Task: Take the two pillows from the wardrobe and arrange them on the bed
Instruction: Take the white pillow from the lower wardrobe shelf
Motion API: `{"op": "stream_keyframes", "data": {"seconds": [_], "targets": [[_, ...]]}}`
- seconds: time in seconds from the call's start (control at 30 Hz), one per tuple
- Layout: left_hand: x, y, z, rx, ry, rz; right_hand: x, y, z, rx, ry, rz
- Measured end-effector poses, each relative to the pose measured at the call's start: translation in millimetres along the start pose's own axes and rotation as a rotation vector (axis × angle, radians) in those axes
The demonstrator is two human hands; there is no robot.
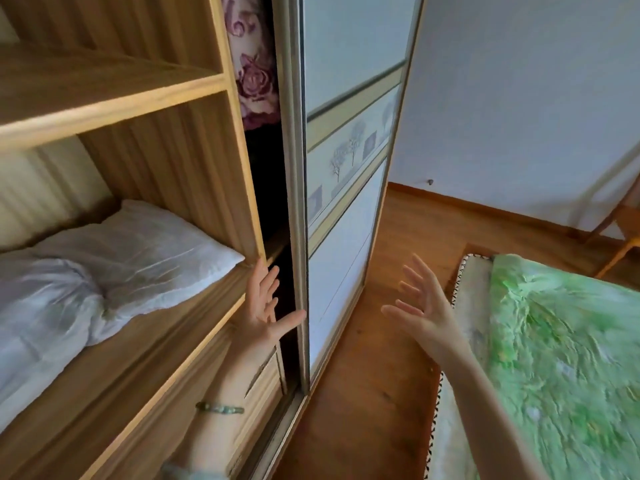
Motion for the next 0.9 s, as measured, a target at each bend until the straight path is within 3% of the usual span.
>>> {"op": "stream_keyframes", "data": {"seconds": [0.3, 0.67, 0.73, 0.77, 0.83, 0.9], "targets": [[6.0, 26.0, 119.0, -0.306, -0.096, 0.057, 0.0, -60.9, -158.6, 0.423, -0.020, 0.018], [12.5, 83.7, 256.8, -0.589, -0.245, 0.137, 18.4, -80.8, -341.8, 0.731, -0.120, 0.086], [9.2, 94.8, 265.6, -0.614, -0.479, 0.143, 16.2, -78.7, -364.5, 0.772, -0.063, 0.138], [6.7, 98.6, 266.9, -0.620, -0.722, 0.162, 15.6, -77.7, -374.1, 0.783, 0.012, 0.202], [4.2, 105.6, 269.8, -0.646, -1.203, 0.208, 17.0, -74.1, -397.4, 0.803, 0.224, 0.401], [6.7, 108.8, 273.9, -0.658, -1.408, 0.260, 16.0, -67.5, -420.3, 0.828, 0.414, 0.606]]}}
Point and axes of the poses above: each hand's wrist, its own y-axis away from the middle knuckle, its own z-axis out of the back of the hand, x = y × z, the point moved 9 cm from there along -y, towards the middle knuckle, and after that the axes turned 3 degrees about -y, right-handed, at the moved point
